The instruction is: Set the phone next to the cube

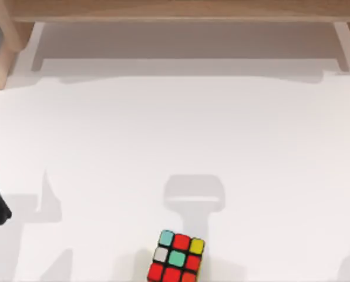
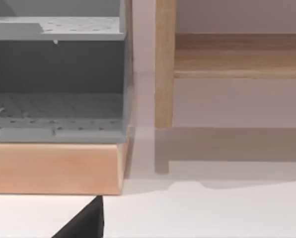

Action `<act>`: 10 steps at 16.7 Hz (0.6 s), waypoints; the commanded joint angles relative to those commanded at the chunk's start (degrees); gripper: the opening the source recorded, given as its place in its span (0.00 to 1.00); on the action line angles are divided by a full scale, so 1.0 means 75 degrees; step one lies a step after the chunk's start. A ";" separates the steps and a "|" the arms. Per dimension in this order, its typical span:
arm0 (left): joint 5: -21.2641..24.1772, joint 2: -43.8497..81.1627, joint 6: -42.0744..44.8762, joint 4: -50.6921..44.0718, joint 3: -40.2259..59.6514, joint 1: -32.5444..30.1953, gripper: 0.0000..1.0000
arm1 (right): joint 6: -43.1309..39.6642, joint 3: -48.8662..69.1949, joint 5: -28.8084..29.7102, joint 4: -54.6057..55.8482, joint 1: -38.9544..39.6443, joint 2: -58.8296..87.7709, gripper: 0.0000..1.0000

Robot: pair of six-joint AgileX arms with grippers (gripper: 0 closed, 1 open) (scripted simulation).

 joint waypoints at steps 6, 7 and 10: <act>0.0000 0.0000 0.0000 0.0000 0.0000 0.0000 1.00 | 0.2527 0.0461 0.0032 -0.0340 0.2197 -0.0100 0.00; 0.0000 0.0000 0.0000 0.0000 0.0000 0.0000 1.00 | 0.3013 0.0519 0.0037 -0.0408 0.2621 -0.0091 0.00; 0.0000 0.0000 0.0000 0.0000 0.0000 0.0000 1.00 | 0.4525 0.0670 0.0051 -0.0627 0.3944 -0.0026 0.00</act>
